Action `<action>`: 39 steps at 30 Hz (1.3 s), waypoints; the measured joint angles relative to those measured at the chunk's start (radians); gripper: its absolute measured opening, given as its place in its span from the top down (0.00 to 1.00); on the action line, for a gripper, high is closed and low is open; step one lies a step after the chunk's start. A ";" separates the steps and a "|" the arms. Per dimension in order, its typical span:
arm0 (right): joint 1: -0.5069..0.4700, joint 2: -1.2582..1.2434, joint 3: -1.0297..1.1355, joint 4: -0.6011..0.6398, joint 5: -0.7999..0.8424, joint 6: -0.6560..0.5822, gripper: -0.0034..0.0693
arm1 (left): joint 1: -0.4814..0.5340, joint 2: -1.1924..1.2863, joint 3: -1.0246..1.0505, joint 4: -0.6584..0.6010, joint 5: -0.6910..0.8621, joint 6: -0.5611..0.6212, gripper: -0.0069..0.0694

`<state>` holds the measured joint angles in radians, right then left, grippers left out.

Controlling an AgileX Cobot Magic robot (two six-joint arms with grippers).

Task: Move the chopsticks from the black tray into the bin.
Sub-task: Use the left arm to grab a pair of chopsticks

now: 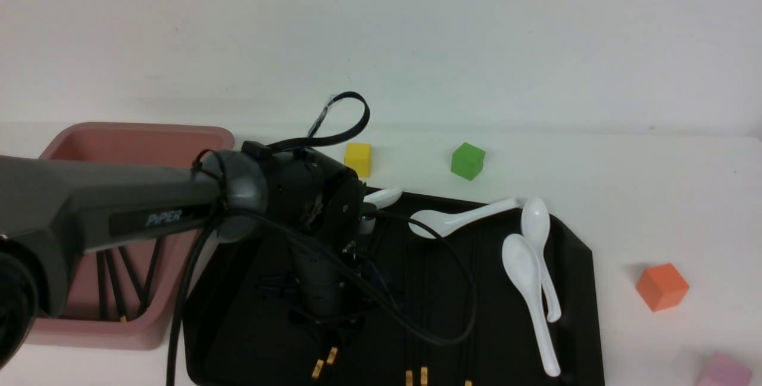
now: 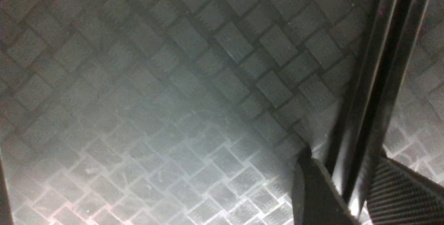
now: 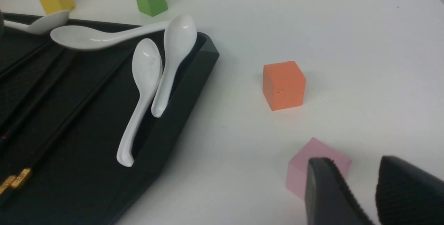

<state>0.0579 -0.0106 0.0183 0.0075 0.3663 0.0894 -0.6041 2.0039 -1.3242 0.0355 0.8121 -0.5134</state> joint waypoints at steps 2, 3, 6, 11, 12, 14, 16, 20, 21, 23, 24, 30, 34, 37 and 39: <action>0.000 0.000 0.000 0.000 0.000 0.000 0.62 | 0.000 0.000 0.000 -0.005 0.000 0.000 0.59; 0.000 0.000 0.000 0.000 0.000 0.000 0.62 | 0.000 0.000 0.000 -0.008 0.000 0.000 0.59; 0.000 0.000 0.000 0.000 0.000 0.000 0.62 | 0.000 0.000 0.000 -0.019 0.003 0.000 0.59; 0.000 0.000 0.000 0.000 0.000 0.000 0.62 | 0.000 0.002 -0.001 -0.022 0.005 0.000 0.59; 0.000 0.000 0.000 0.000 0.000 0.000 0.62 | 0.000 0.003 -0.001 -0.022 0.005 0.000 0.59; 0.000 0.000 0.000 0.000 0.000 0.000 0.62 | 0.000 0.008 -0.006 -0.023 0.010 0.000 0.59; 0.000 0.000 0.000 0.000 0.000 0.000 0.62 | 0.000 0.009 -0.008 -0.024 0.013 -0.001 0.63; 0.000 0.000 0.000 0.001 0.000 0.000 0.62 | 0.000 0.008 -0.009 -0.035 0.018 -0.002 0.76; 0.000 0.000 0.000 0.001 0.000 0.000 0.62 | 0.000 0.007 -0.009 -0.041 0.018 -0.001 0.76; 0.000 0.000 0.000 0.001 0.000 0.000 0.62 | 0.000 0.002 -0.009 -0.053 0.019 0.005 0.75; 0.000 0.000 0.000 0.001 0.000 0.000 0.62 | 0.000 -0.003 -0.006 -0.072 0.020 0.011 0.75; 0.000 0.000 0.000 0.001 0.000 0.000 0.62 | -0.001 -0.116 -0.010 -0.178 0.043 0.020 0.75; 0.000 0.000 0.000 0.001 0.000 0.000 0.62 | -0.001 -0.226 -0.055 -0.203 0.087 0.020 0.75; 0.000 0.000 0.000 0.001 0.000 0.000 0.62 | 0.007 -0.315 -0.096 -0.203 0.148 0.020 0.75; 0.000 0.000 0.000 0.000 0.000 0.000 0.62 | 0.027 -0.370 -0.111 -0.203 0.179 0.030 0.75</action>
<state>0.0579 -0.0106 0.0183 0.0078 0.3663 0.0894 -0.5774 1.6344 -1.4350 -0.1672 0.9916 -0.4830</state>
